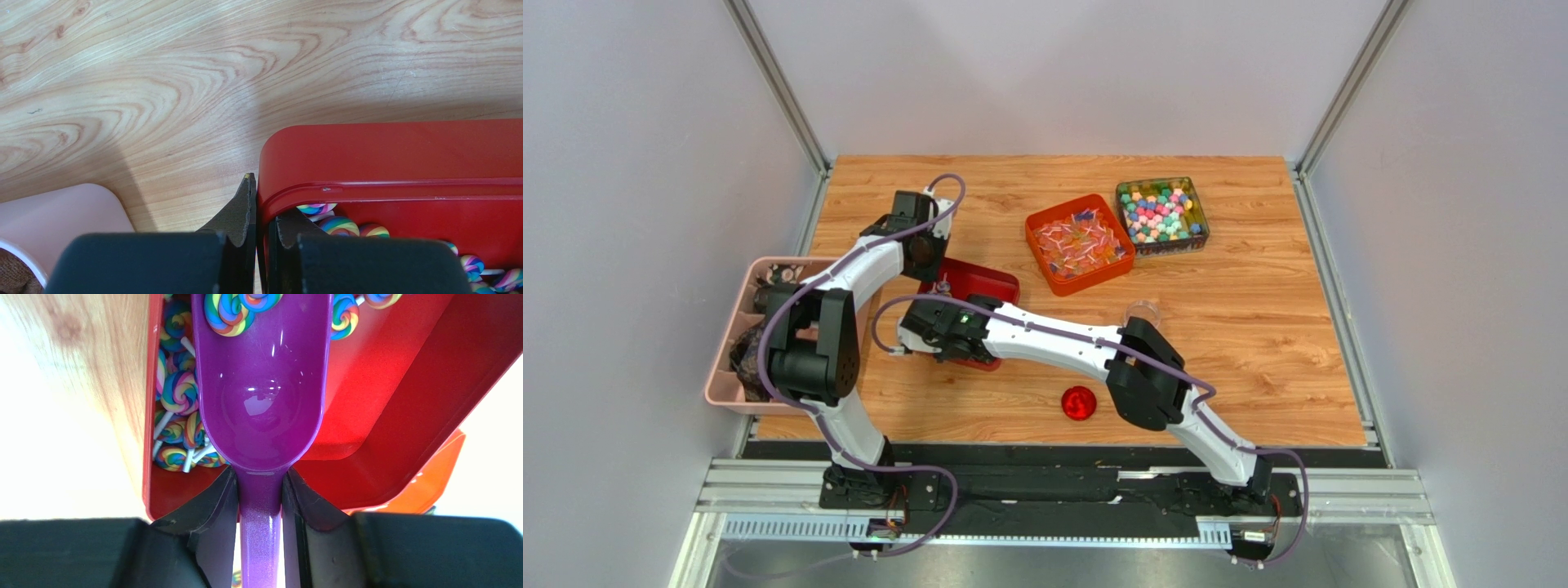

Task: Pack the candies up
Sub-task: Scoop the fake candies from the storage box.

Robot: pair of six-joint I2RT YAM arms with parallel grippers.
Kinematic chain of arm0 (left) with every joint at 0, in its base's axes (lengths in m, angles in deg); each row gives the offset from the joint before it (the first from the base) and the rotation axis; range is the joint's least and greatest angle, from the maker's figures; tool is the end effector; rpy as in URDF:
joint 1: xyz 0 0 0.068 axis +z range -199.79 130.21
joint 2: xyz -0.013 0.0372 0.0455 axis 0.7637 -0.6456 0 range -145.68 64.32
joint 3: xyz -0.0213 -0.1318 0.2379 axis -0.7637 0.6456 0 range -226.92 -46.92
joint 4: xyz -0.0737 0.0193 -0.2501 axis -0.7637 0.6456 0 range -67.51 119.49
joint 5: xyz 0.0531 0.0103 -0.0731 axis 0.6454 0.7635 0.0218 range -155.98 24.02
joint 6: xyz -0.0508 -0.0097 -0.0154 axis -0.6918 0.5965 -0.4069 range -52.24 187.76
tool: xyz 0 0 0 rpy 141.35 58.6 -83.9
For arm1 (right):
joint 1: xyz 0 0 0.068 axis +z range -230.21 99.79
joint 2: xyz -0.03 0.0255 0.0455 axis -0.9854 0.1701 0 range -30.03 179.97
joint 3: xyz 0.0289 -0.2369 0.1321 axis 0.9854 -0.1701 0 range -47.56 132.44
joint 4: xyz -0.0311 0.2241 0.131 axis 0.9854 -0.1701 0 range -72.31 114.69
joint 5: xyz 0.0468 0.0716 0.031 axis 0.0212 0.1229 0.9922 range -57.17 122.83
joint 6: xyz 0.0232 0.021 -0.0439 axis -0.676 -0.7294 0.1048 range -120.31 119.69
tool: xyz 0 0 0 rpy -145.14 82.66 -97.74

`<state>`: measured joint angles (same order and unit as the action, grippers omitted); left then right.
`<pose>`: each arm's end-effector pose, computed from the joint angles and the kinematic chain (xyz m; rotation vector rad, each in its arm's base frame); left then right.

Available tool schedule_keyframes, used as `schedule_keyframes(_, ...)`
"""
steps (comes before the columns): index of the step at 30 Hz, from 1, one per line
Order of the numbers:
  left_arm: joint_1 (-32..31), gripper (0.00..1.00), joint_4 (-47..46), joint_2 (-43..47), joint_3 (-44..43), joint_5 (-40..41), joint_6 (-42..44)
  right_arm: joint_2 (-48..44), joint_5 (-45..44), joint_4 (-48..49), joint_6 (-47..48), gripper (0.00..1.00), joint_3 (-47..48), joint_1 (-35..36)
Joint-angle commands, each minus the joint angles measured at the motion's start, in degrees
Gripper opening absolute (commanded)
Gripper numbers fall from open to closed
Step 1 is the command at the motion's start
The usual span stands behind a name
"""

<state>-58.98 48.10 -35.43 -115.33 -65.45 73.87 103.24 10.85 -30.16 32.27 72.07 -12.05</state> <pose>0.3603 -0.0580 0.2056 0.3378 2.5423 -0.0085 0.1956 0.4522 0.2066 -1.9795 1.7663 -0.3363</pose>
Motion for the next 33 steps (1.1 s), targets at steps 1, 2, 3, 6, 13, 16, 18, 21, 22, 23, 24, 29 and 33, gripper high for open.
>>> schedule_keyframes(1, -0.39, 0.0, -0.91, 2.8, -2.88, -4.84, -5.49, -0.74, -5.63, 9.64, -9.11, 0.0, 1.84, 1.09)
schedule_keyframes(2, -0.39, 0.0, -0.91, 2.8, -2.88, -4.84, -5.49, -0.21, -7.53, 10.89, -6.67, 0.0, 1.4, 1.18)
schedule_keyframes(3, -0.39, 0.0, -0.82, 2.89, -2.79, -4.93, -5.41, -0.12, -7.64, 11.69, -6.39, 0.0, 1.13, 1.18)
schedule_keyframes(6, -0.39, 0.0, -0.99, 2.8, -2.79, -5.19, -5.49, 0.15, -3.28, 10.65, -8.4, 0.0, 2.62, 0.92)
schedule_keyframes(13, -0.39, 0.0, -0.82, 2.28, -2.79, -5.81, -5.41, -0.2, -0.46, 10.91, -6.21, 0.0, 3.85, 1.1)
schedule_keyframes(16, -0.39, 0.0, -0.91, 2.45, -2.62, -6.69, -5.23, -0.56, 8.59, 9.32, -8.92, 0.0, 3.33, -0.13)
schedule_keyframes(18, -0.39, 0.0, -0.91, 2.54, -2.53, -7.21, -5.14, -1.35, 13.25, 10.19, -11.04, 0.0, 2.02, -1.27)
schedule_keyframes(21, -0.39, 0.0, -0.73, 2.36, -2.61, -8.0, -4.97, -3.19, 12.85, 16.76, -12.71, 0.0, -2.81, -3.12)
schedule_keyframes(22, -0.39, 0.0, -0.65, 2.36, -2.61, -8.18, -4.79, -4.24, 12.4, 18.19, -12.8, 0.0, -5.61, -3.82)
schedule_keyframes(23, -0.39, 0.0, -0.56, 2.19, -2.7, -8.36, -4.88, -4.68, 12.57, 18.81, -13.32, 0.0, -6.34, -4.26)
schedule_keyframes(24, -0.39, 0.0, -0.38, 2.1, -2.79, -8.27, -4.7, -5.04, 15.44, 19.42, -14.2, 0.0, -6.95, -4.87)
schedule_keyframes(29, -0.39, 0.0, -0.56, 1.57, -2.88, -8.01, -4.35, -6.89, 18.98, 20.31, -14.65, 0.0, -10.29, -7.6)
schedule_keyframes(33, -0.39, 0.0, -0.56, 1.66, -2.79, -7.13, -3.74, -8.46, 25.21, 20.74, -15.26, 0.0, -11.88, -9.62)
